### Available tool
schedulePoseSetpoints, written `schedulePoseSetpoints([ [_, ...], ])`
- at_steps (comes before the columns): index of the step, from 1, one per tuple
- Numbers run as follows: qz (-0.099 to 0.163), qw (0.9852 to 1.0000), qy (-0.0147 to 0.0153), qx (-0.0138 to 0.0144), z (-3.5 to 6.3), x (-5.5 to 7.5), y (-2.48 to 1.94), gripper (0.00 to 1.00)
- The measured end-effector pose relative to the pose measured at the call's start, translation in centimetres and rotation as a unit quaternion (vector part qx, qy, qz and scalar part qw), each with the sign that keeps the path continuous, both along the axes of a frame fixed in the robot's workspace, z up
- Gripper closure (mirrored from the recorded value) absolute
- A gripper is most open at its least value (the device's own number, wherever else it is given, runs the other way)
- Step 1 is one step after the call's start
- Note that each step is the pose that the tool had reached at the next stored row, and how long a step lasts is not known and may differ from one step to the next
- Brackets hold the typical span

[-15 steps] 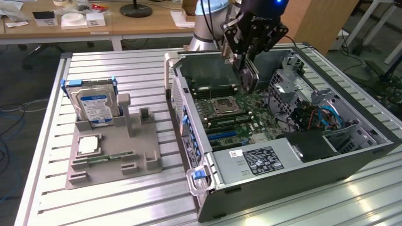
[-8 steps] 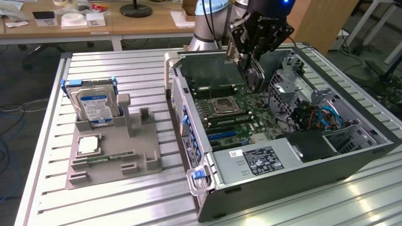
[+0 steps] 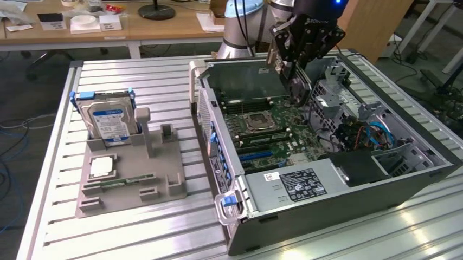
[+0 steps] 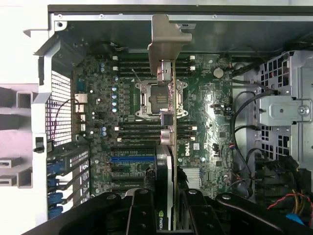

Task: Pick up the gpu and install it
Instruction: 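Pick up the gpu and move the gpu toward the slot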

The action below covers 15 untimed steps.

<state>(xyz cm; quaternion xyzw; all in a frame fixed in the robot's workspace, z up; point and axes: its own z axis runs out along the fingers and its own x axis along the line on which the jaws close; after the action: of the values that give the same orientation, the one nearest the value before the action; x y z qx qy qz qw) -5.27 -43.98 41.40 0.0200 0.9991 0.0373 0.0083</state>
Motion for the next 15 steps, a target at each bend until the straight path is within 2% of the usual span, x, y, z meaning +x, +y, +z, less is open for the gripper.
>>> schedulePoseSetpoints([
  [15, 0.0, 1.0, 0.0, 0.0, 0.0, 2.2, 0.0, 0.73],
])
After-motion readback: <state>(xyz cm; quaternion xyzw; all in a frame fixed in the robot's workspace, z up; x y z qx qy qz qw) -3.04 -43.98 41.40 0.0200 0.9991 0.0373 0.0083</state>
